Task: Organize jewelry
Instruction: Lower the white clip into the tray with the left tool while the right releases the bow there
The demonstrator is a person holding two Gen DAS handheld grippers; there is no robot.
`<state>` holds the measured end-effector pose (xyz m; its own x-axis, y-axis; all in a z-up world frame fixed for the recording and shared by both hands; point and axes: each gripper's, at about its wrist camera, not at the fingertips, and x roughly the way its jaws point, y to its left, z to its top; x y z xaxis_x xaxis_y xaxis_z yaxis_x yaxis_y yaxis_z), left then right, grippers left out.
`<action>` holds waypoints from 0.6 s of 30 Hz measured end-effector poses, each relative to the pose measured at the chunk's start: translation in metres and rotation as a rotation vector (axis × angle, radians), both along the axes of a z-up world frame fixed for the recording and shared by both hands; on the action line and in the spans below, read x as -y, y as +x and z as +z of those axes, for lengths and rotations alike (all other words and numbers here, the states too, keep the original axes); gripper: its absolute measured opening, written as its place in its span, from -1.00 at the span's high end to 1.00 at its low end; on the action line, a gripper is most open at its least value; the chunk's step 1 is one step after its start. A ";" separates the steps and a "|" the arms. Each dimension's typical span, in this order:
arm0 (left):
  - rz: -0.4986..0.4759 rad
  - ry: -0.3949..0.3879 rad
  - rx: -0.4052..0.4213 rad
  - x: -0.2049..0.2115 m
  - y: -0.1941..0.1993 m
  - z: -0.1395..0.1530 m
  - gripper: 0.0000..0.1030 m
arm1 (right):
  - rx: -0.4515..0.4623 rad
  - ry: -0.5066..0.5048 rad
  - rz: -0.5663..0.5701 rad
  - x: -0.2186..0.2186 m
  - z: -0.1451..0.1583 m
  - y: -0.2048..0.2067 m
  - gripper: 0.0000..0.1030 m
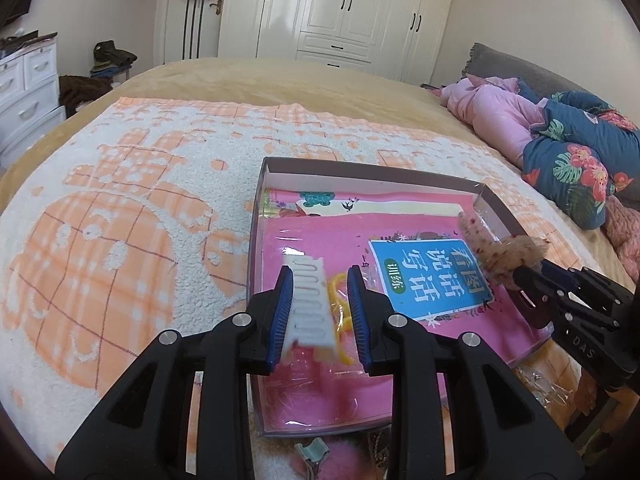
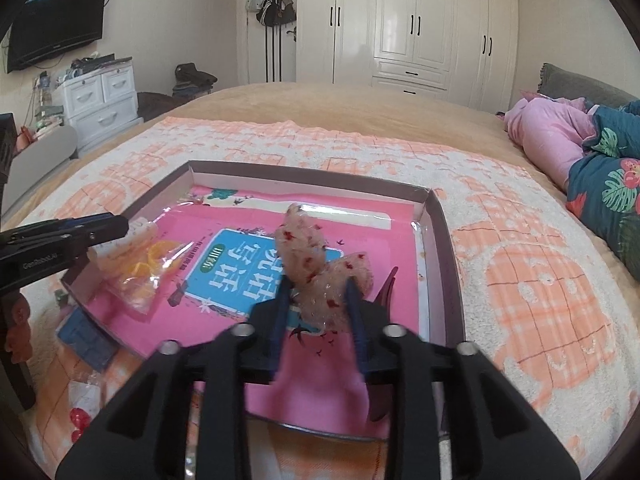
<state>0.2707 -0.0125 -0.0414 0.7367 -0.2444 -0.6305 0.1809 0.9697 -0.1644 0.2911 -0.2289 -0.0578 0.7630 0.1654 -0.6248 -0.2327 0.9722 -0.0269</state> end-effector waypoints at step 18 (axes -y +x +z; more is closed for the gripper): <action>0.007 -0.031 0.039 -0.005 -0.019 0.018 0.25 | 0.049 0.061 -0.010 0.013 0.019 -0.040 -0.23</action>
